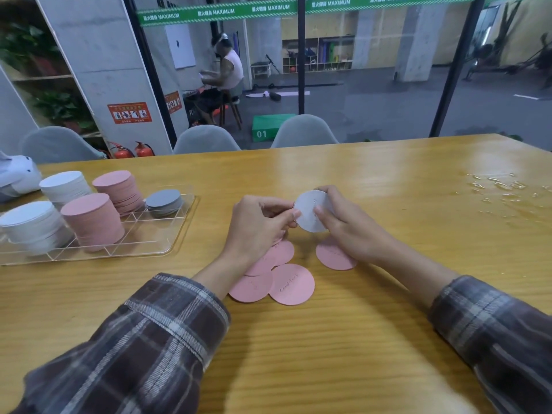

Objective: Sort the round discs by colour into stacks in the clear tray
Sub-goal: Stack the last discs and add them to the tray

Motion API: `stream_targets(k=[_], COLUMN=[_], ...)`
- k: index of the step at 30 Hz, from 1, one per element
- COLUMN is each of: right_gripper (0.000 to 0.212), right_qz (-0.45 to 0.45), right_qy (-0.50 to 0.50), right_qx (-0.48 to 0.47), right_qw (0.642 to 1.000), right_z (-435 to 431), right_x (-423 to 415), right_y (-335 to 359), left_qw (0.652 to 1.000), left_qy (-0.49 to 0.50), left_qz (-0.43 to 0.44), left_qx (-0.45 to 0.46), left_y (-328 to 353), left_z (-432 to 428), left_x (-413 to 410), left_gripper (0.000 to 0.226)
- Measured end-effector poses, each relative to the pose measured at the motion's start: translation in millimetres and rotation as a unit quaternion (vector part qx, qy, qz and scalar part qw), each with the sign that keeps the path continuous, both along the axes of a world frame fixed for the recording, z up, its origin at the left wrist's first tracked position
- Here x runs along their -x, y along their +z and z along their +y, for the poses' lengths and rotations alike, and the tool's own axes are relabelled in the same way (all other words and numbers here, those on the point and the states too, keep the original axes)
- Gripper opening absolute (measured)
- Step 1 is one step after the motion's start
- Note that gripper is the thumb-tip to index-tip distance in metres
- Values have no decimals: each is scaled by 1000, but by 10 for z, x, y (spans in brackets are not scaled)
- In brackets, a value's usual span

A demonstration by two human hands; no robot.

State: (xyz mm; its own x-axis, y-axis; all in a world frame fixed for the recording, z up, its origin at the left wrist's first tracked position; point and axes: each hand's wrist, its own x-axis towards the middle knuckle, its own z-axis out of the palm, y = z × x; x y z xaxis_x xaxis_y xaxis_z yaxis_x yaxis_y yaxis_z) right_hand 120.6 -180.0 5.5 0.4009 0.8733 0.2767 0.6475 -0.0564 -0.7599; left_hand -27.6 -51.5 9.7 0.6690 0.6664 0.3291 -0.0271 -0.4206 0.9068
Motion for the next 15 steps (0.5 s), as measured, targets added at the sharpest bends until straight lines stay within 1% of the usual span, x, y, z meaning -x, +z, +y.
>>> stream_targets(k=[4,7,9,15], right_gripper=[27,19,14,11], right_qz=[-5,-23,-34,-71], right_qy=[-12,-27,-17,30], right_qx=[-5,-28,-31,-10], right_qw=[1000,999,999,997], right_z=[91,207,315,807], right_x=[38,83,134,517], right_y=[13,53,102,318], left_qw=[1000,999,999,997], left_qy=[8,34,42,70], left_qz=[10,8,10,0], left_qx=[10,-2,-1,22], left_y=[43,64,76,180], left_z=[109,279,396,738], left_x=[112,256,398,977], left_gripper=[6,6,6,7])
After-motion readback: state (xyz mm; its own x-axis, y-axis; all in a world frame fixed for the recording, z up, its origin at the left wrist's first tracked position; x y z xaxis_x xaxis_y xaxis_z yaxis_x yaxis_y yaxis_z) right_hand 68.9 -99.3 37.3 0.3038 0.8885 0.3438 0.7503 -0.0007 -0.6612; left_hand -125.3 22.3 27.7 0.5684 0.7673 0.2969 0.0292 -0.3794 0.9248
